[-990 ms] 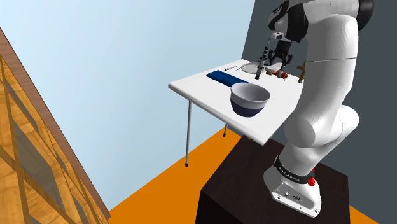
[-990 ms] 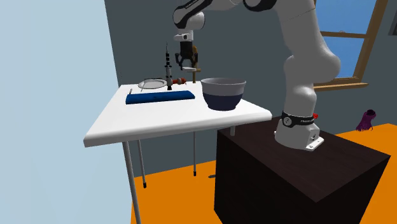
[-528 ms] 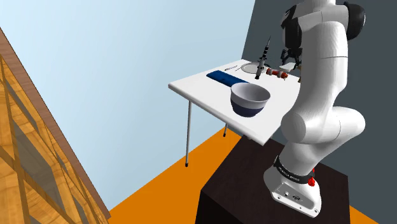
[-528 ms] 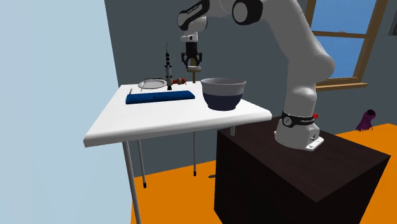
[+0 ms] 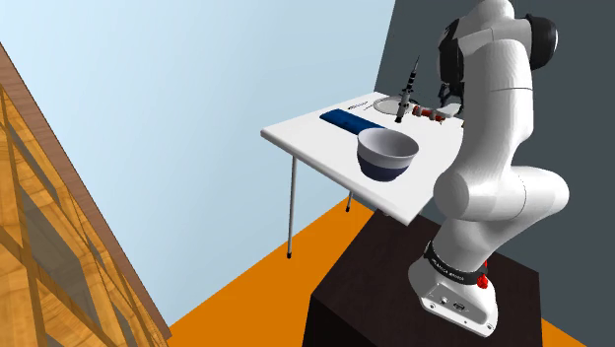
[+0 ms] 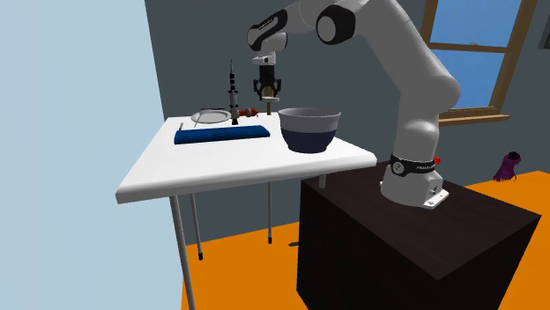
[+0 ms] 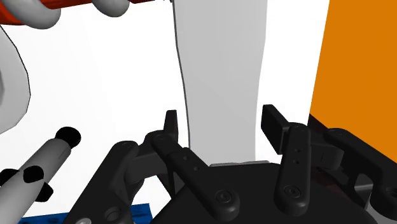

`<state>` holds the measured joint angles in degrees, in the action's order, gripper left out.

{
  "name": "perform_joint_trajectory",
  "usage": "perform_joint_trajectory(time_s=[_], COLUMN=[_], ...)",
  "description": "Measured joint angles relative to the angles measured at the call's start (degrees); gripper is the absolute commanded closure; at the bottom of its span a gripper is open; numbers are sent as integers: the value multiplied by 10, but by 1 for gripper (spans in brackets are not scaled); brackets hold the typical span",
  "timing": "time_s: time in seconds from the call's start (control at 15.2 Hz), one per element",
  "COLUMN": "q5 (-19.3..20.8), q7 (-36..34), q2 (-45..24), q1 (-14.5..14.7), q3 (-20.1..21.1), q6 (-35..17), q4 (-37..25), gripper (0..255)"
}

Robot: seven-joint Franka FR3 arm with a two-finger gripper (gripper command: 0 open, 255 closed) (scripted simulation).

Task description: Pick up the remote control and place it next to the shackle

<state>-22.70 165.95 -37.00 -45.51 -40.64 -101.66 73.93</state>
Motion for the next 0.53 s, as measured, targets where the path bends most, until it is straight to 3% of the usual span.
perform_joint_trajectory(time_s=[0.53], q5=[-9], q7=[8], q2=[-11], q1=[8], q3=[6], q6=[-54], q4=[47], gripper=[255])
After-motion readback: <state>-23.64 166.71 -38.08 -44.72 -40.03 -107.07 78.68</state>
